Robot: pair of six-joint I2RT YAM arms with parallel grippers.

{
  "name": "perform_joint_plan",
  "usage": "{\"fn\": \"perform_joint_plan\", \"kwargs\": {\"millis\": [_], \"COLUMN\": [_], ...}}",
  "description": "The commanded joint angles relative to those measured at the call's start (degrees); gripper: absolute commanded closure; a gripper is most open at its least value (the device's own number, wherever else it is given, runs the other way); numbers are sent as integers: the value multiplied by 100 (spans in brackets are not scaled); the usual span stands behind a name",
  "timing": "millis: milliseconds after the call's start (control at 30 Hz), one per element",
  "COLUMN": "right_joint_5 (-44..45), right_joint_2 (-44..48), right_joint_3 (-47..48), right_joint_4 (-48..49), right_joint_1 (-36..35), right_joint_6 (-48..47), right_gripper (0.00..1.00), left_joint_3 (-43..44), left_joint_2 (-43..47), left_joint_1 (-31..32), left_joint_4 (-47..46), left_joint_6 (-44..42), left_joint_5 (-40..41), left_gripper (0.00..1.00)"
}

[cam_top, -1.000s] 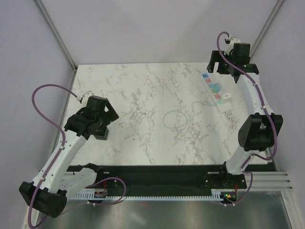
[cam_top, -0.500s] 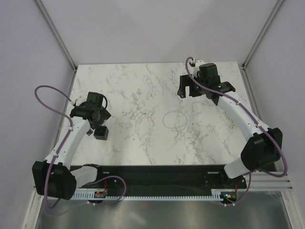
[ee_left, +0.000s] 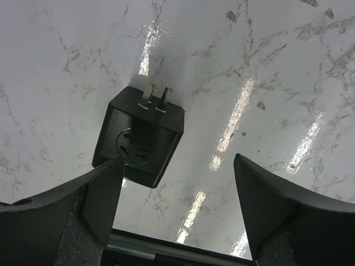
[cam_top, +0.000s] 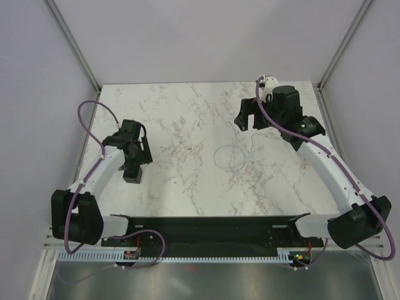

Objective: Insert the plug

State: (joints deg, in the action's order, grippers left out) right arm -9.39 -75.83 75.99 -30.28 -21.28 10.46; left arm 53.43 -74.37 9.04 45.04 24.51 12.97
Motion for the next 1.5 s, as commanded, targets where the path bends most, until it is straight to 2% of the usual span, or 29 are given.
{"fn": "perform_joint_plan", "kwargs": {"millis": [0, 233, 333, 567, 867, 967, 1067, 1167, 1267, 1300, 1367, 1400, 1467], "right_joint_5": [7, 42, 42, -54, -116, -116, -64, 103, 121, 113, 104, 112, 156], "right_joint_2": [183, 297, 315, 332, 341, 376, 437, 534, 587, 596, 570, 552, 500], "right_joint_3": [13, 13, -14, -93, -137, -145, -180, -259, -321, -330, -356, -348, -409], "right_joint_4": [163, 181, 189, 224, 260, 268, 277, 277, 321, 330, 365, 365, 374], "right_joint_1": [-8, -8, -8, -8, -17, -17, -17, -17, -26, -26, -34, -43, -69], "right_joint_6": [18, 18, 18, 53, 44, 44, -8, -53, -61, -61, -61, -61, -88], "right_gripper": [2, 2, 2, 2, 2, 2, 2, 2, 2, 2, 2, 2, 2], "left_joint_3": [62, 334, 405, 467, 493, 510, 686, 792, 809, 827, 923, 950, 1046], "left_joint_2": [-139, -727, -938, -974, -1026, -1359, -1703, -1993, -1959, -1854, -1722, -1643, -1441], "left_joint_1": [-43, -51, -51, -60, -69, -113, -130, -130, -130, -130, -122, -113, -43], "left_joint_4": [-127, 145, 321, 339, 366, 409, 479, 550, 576, 585, 585, 568, 515], "left_joint_6": [-798, -1027, -1062, -1238, -1405, -1405, -1432, -1423, -1370, -1344, -1212, -1142, -923], "left_joint_5": [83, 337, 767, 944, 1655, 1551, 1077, 804, 567, 279, -117, -607, -1058], "left_gripper": [13, 14, 14, 10, 9, 9, 10, 15, 31, 42, 53, 60, 66]}}
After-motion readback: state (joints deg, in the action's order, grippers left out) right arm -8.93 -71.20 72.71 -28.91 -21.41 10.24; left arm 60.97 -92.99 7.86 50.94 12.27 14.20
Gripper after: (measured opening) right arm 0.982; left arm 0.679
